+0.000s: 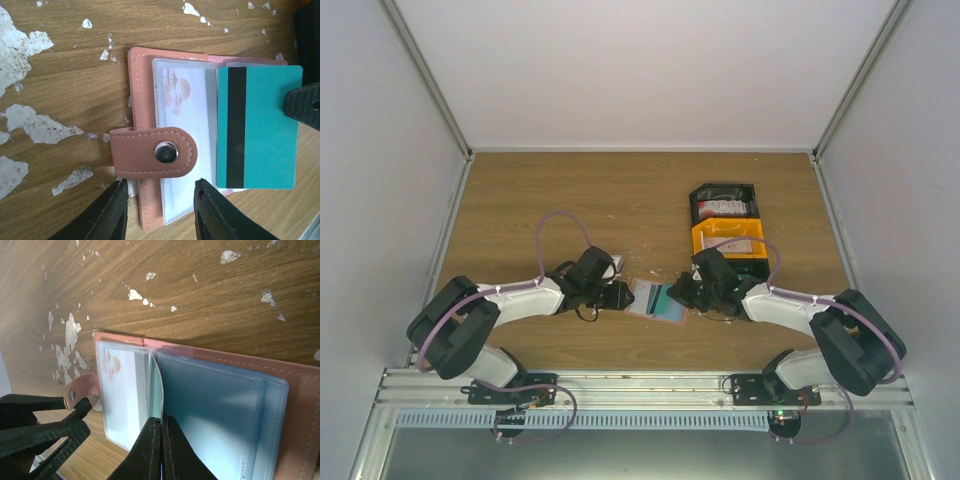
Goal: Put the credit cards into the card holder
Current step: Insert the credit card into the card holder.
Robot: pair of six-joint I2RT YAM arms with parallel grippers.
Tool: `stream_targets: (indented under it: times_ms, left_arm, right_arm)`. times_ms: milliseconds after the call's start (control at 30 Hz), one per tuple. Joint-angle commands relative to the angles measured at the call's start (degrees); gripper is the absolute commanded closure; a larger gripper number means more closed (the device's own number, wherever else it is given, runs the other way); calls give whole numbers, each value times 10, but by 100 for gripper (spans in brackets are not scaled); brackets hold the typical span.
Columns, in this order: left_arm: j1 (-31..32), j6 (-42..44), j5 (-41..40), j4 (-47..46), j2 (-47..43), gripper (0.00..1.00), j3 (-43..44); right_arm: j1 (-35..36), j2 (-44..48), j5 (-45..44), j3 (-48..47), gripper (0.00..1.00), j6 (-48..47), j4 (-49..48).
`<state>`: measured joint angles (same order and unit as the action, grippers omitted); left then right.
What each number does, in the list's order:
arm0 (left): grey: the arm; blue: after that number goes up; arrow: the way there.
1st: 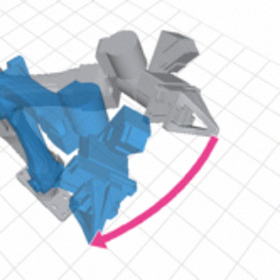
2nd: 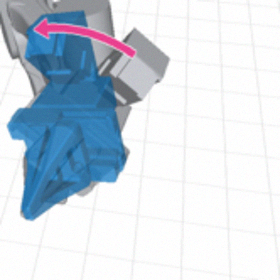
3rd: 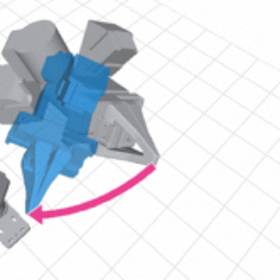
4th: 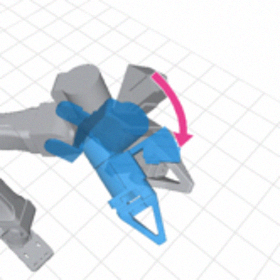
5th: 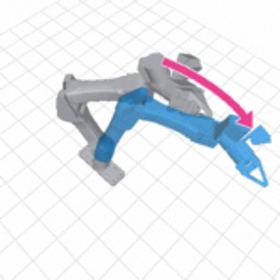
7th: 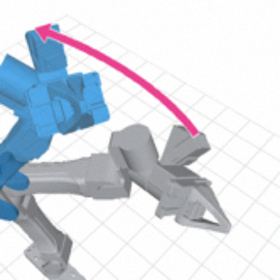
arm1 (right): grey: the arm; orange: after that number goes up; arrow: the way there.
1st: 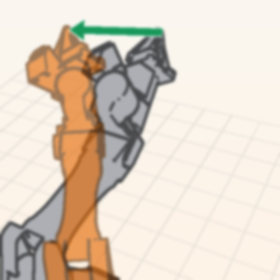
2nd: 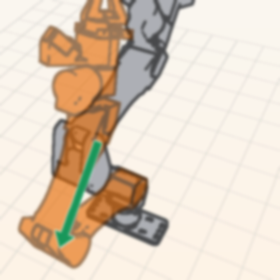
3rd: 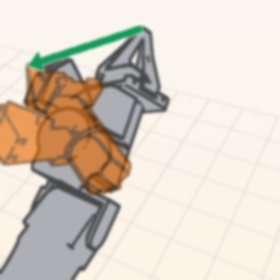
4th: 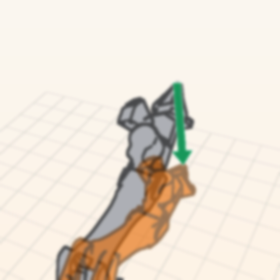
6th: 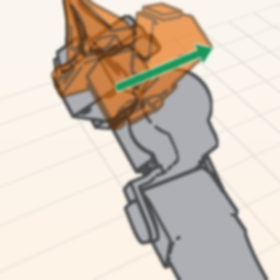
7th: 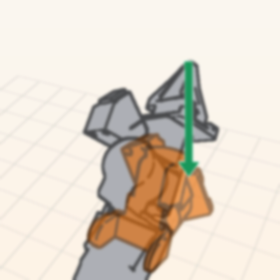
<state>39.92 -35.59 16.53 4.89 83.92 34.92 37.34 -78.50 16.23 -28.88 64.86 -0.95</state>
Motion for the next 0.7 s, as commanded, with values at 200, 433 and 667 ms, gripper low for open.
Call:
stream_targets:
  times_ms: [200,433,667]
  left_arm:
    - [5,-13,-30,-4,20,61,5]
    - [5,-13,-22,-9,31,61,4]
    - [5,-15,-22,-10,42,66,2]
  right_arm:
    - [-24,46,13,-12,100,-78,63]
    - [-37,43,36,8,100,-78,28]
    - [-37,-6,63,25,99,-30,-72]
